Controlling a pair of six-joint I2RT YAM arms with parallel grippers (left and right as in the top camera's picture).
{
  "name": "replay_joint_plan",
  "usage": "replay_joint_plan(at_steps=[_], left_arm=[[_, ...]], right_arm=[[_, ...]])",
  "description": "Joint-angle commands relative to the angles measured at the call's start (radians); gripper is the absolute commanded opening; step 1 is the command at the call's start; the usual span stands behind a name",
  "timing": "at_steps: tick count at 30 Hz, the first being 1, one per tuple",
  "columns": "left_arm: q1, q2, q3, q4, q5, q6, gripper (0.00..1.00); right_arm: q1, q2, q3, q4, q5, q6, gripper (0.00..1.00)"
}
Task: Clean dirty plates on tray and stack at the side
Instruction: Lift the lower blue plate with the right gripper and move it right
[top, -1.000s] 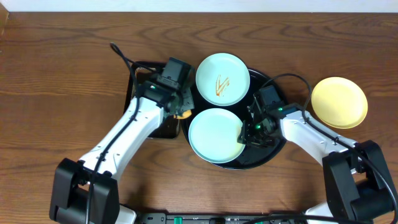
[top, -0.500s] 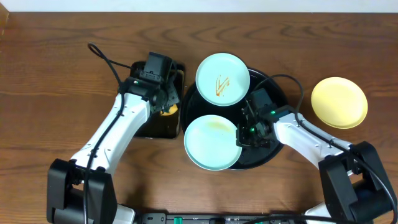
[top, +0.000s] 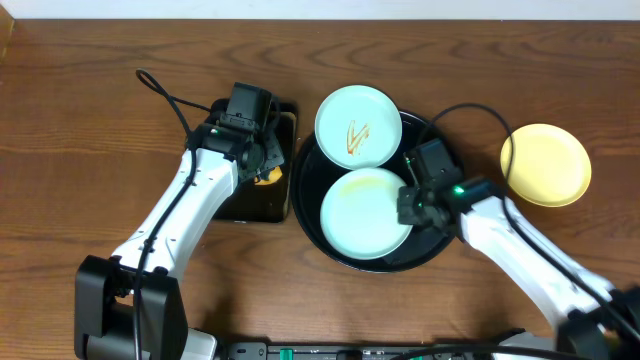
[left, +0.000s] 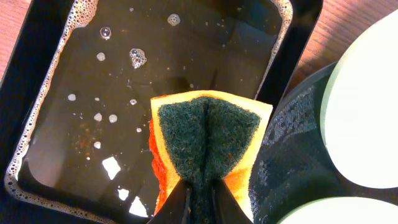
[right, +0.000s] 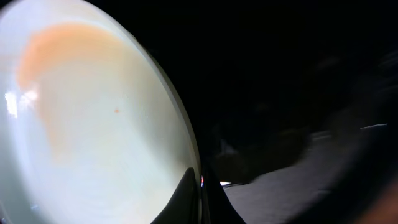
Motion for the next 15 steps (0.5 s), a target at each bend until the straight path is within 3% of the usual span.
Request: replay_joint_plan(at_steps=[1,9,15], left_arm=[[0.004,0.005,-0.002,-0.002,-0.020,0.014,0.07],[0.004,0.005,-0.002,-0.003,-0.020,0.014,0.07],[0.004,0.005,-0.002,-0.010,-0.020,0.014,0.07]], right_arm=[[0.006,-0.079,0.023,0.004,0.241,-0.082,0.01],[0.006,-0.149,0.024,0.078,0.554,-0.262,0.01],[0.006,-0.149,0.024,0.229,0.711,-0.443,0.01]])
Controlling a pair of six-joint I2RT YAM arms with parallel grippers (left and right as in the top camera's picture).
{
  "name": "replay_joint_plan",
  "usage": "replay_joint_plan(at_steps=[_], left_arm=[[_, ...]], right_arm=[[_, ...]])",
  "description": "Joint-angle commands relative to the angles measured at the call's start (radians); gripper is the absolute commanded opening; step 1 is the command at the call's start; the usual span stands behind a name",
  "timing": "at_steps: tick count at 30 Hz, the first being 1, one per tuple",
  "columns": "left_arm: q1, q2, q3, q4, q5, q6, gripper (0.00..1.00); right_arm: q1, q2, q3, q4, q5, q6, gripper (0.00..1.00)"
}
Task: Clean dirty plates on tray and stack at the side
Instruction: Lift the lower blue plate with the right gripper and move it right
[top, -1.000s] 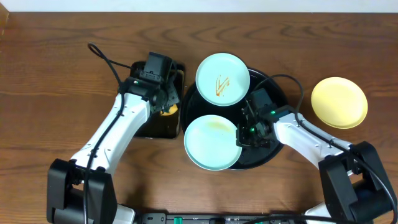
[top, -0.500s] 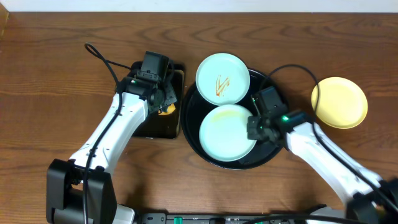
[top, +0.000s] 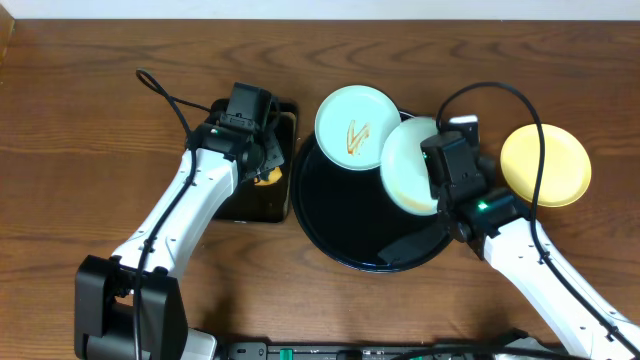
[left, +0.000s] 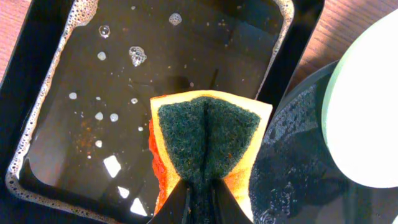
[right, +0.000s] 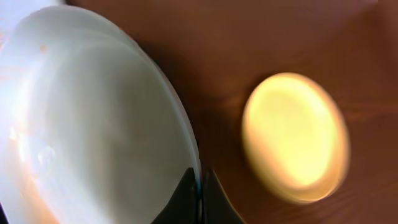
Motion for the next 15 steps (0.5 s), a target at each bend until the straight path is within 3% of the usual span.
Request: replay_joint_plan(at_steps=[1,10,15], left_arm=[[0.004,0.005,-0.002,-0.004,-0.019,0.010,0.07],[0.004,0.005,-0.002,-0.002,-0.019,0.010,0.07],[0.004,0.005,-0.002,-0.003,-0.019,0.010,0.08]], right_arm=[[0.006,-0.014,0.024,0.080,0.155,-0.182,0.01],[0.051,-0.019,0.024,0.295,0.245,-0.533,0.01],[0.087,-0.019,0.024,0.341,0.280,-0.636,0.01]])
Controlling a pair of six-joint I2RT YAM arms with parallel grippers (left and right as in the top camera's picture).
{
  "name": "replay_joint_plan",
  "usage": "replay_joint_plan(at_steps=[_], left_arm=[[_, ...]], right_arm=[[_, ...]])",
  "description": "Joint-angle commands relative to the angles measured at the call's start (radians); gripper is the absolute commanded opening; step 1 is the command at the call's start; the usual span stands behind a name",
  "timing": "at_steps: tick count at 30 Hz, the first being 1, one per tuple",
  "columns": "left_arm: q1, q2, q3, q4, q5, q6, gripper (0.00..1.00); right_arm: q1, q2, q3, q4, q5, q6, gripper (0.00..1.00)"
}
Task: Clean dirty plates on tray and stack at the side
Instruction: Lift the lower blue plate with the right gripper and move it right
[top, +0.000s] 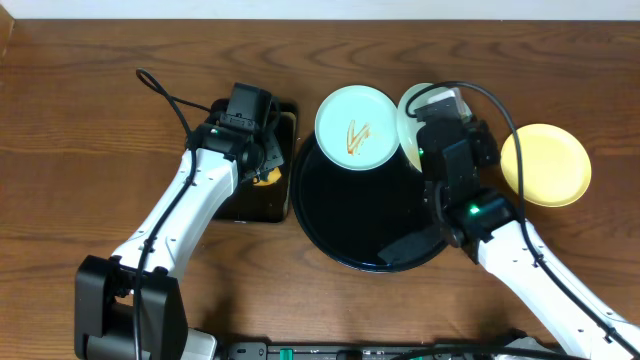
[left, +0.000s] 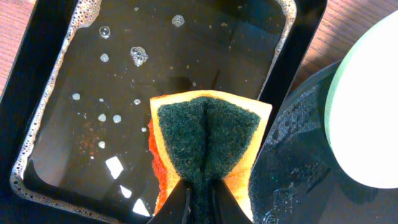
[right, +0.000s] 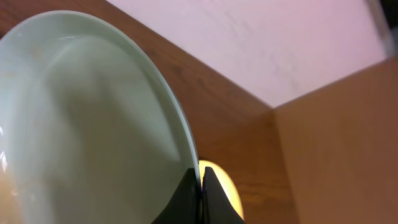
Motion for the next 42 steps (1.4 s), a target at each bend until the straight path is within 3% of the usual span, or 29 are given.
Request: replay_joint_plan(at_steps=[1,6,17,23,30,36,42], left_arm=[[0.004,0.005,-0.002,-0.002,-0.013,0.006,0.08],[0.004,0.005,-0.002,-0.002,-0.013,0.006,0.07],[0.004,0.005,-0.002,-0.002,-0.013,0.006,0.08],[0.004,0.005,-0.002,-0.003,-0.013,0.006,0.08],[0.004,0.005,-0.002,-0.003,-0.013,0.006,0.07],[0.004,0.005,-0.002,-0.010,-0.013,0.006,0.07],[0.004,0.005,-0.002,-0.011,-0.013,0.006,0.08]], right_arm=[[0.031,-0.019,0.022,0.025,0.076,-0.136,0.01],[0.048,-0.019,0.022,0.061,0.099,-0.202,0.01],[0.048,-0.019,0.022,0.066,0.103,-0.187,0.01],[-0.002,-0.018,0.022,-0.072,0.063,0.146,0.01],[-0.235,-0.011,0.021,-0.260,-0.101,0.583,0.01],[-0.526,-0.011,0.021,-0.278,-0.418,0.765,0.01],[-0.785,0.033,0.021,-0.280,-0.640,0.833,0.01]])
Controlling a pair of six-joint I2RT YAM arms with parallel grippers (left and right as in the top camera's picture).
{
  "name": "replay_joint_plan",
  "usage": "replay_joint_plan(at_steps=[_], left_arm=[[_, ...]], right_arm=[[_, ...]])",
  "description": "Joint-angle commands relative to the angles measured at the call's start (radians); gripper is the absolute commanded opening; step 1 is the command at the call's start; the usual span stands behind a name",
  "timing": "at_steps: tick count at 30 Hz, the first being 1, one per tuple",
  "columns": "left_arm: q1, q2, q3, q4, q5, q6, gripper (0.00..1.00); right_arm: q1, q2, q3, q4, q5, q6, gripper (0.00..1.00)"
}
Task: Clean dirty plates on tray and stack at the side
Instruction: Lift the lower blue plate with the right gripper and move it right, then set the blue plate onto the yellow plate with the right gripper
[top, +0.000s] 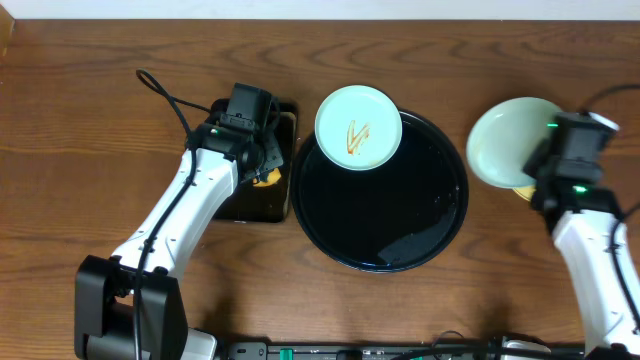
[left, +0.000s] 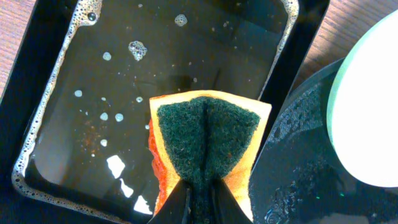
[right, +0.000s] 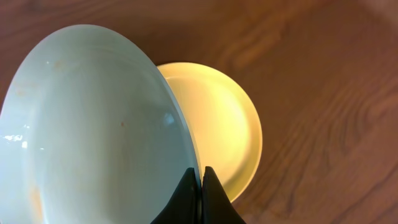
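My right gripper (right: 200, 180) is shut on the rim of a pale green plate (right: 87, 130), held tilted over the yellow plate (right: 217, 124) on the table at the right (top: 527, 187). A second pale green plate (top: 358, 125) with an orange sauce squiggle rests on the far rim of the round black tray (top: 380, 205). My left gripper (left: 199, 190) is shut on a folded yellow sponge (left: 208, 146) with a green scouring face, held above the black basin of soapy water (left: 112, 93).
The black basin (top: 255, 195) stands just left of the tray. The black tray is wet. Bare brown wood lies to the far left, at the front and at the right of the yellow plate.
My right gripper has carried the pale green plate from above the tray's far right rim out to the right, over the yellow plate. The left gripper and sponge have not moved.
The pale green plate lay in the tray with my right gripper shut on its rim. It was then lifted and tilted toward the tray's right side, then held at the far right rim, and now hangs over the yellow plate. The left gripper held the sponge over the basin throughout.
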Motion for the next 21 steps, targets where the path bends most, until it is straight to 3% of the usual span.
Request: replay_joint_plan(at_steps=[1,8,16,17,21], left_arm=[[0.004,0.005,-0.002,-0.004,-0.013,0.006,0.08],[0.004,0.005,-0.002,-0.008,-0.012,0.006,0.07],[0.004,0.005,-0.002,-0.015,-0.012,0.006,0.07],[0.004,0.005,-0.002,-0.015,-0.012,0.006,0.07],[0.004,0.005,-0.002,-0.015,-0.012,0.006,0.08]], right_arm=[[-0.118,0.041,0.018,-0.003,-0.195,0.095,0.01],[-0.288,0.167,0.018,0.024,-0.299,0.113,0.01],[-0.346,0.246,0.018,0.107,-0.303,0.112,0.01],[-0.345,0.246,0.018,0.123,-0.309,0.112,0.07],[-0.343,0.246,0.018,0.184,-0.475,0.029,0.45]])
